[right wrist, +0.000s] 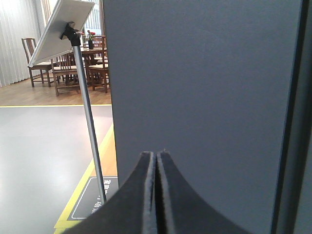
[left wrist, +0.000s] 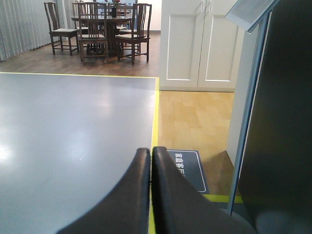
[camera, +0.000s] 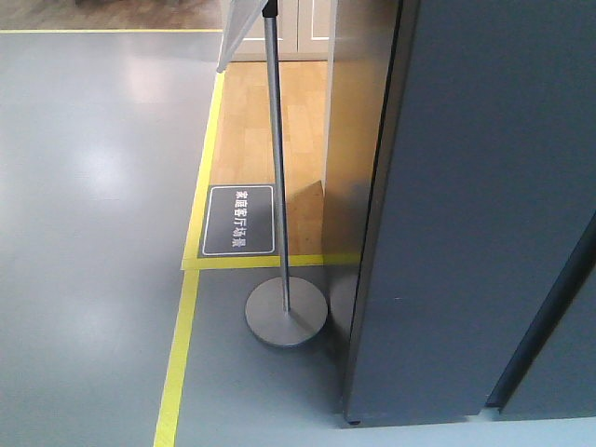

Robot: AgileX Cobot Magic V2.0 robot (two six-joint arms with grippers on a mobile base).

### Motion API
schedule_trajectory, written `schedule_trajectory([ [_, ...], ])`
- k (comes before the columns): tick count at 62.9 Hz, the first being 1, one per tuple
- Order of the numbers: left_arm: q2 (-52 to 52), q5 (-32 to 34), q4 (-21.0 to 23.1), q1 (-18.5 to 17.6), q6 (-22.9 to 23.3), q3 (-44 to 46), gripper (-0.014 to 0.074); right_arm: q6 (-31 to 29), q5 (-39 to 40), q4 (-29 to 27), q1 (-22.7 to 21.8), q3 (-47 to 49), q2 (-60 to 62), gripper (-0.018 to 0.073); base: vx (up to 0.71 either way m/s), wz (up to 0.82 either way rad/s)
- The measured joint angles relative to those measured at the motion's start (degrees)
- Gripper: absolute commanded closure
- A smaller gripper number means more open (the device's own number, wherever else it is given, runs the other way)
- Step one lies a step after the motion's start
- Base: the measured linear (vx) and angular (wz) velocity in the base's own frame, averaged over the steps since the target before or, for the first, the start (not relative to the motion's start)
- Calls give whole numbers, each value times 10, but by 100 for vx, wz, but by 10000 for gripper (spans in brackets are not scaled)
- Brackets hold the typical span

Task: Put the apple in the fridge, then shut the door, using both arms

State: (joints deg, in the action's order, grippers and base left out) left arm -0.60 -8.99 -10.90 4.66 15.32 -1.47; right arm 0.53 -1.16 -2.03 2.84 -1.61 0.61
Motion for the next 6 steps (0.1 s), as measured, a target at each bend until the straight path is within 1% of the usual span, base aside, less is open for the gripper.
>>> schedule_trajectory([
  [6, 0, 0, 0, 0, 0, 0, 604, 0, 0, 0, 0, 0, 0, 563, 0, 0],
])
